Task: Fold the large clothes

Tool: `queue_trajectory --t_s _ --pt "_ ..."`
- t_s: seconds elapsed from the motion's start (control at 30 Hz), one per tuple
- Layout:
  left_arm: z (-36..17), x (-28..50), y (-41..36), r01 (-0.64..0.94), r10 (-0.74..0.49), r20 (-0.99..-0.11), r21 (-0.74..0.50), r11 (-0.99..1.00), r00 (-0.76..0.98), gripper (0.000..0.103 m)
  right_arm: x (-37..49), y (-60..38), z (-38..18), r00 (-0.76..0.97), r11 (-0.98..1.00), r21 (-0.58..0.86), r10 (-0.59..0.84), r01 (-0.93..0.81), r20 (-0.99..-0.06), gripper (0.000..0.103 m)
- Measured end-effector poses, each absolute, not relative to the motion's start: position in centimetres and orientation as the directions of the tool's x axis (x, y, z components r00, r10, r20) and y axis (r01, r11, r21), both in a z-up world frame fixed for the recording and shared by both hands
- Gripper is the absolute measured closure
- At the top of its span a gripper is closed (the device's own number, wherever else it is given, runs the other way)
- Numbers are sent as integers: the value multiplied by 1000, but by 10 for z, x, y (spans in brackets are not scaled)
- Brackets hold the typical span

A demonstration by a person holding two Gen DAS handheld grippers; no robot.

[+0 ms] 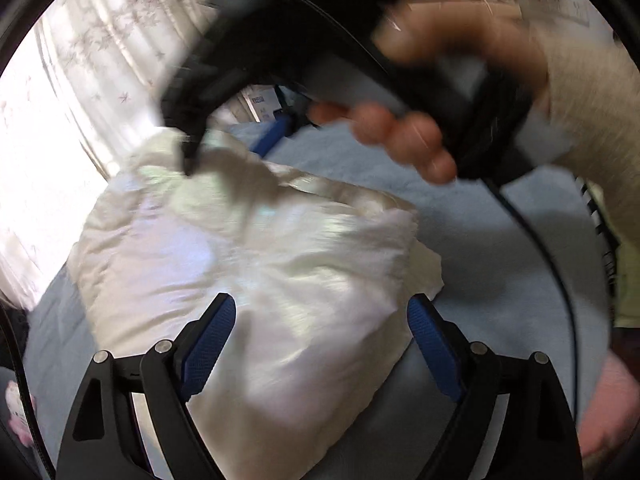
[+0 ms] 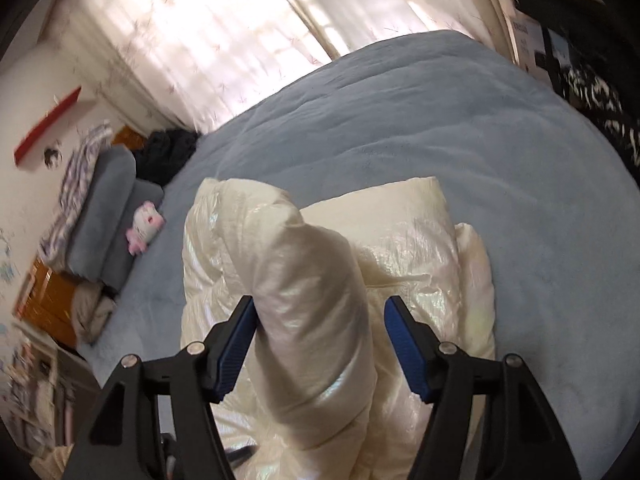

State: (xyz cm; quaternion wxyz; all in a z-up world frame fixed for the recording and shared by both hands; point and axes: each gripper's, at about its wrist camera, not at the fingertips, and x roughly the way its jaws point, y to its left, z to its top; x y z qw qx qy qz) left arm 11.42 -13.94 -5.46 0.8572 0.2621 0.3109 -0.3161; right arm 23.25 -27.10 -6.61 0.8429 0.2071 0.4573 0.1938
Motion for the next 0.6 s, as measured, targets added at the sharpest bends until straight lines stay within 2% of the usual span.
queue_trajectory --t_s 0.13,0.23,0.33,0.4,0.43,0.5,0.6 --pt "-26 136 -102 652 -385 -693 163 741 610 17 232 -271 -68 512 847 511 507 -146 -694 37" --pt "-10 176 -65 529 -329 -692 89 844 642 17 231 -268 -68 521 853 498 498 -154 -693 38" --pt "-11 228 -26 329 -228 -735 -8 944 638 17 231 -264 -67 525 864 477 485 -162 -700 49" --pt "-20 258 -2 219 -190 -775 -68 973 603 23 230 -259 -67 526 876 452 467 -166 -711 65" --pt "-23 273 4 190 -178 -790 -79 979 587 27 229 -256 -66 531 891 422 442 -168 -723 69" --pt "-32 291 8 153 -160 -816 -89 984 555 28 224 -251 -62 540 909 380 410 -173 -735 77" --pt "-34 302 2 160 -184 -824 -115 980 536 28 210 -251 -48 561 928 322 369 -186 -741 83"
